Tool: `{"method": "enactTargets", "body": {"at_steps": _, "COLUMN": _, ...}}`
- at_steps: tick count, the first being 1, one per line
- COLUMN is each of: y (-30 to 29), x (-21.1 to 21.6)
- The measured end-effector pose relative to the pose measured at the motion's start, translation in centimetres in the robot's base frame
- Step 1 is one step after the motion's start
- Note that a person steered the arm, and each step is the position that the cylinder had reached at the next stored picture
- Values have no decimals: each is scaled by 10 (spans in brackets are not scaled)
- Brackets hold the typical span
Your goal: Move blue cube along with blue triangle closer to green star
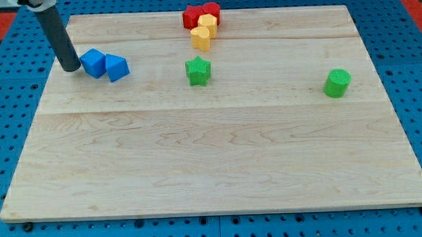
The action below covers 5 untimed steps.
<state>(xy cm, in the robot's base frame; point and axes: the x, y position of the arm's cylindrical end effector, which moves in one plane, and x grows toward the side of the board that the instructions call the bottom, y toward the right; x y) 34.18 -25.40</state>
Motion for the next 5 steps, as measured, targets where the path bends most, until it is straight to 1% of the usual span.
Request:
{"method": "enactTargets", "body": {"at_steps": 1, "y": -20, "x": 0}}
{"method": "enactTargets", "body": {"at_steps": 2, "y": -50, "x": -18}}
{"method": "enactTargets", "body": {"at_steps": 3, "y": -33, "x": -39}}
{"method": "enactTargets", "body": {"at_steps": 4, "y": -13, "x": -32}}
{"method": "enactTargets", "body": {"at_steps": 5, "y": -9, "x": -33}}
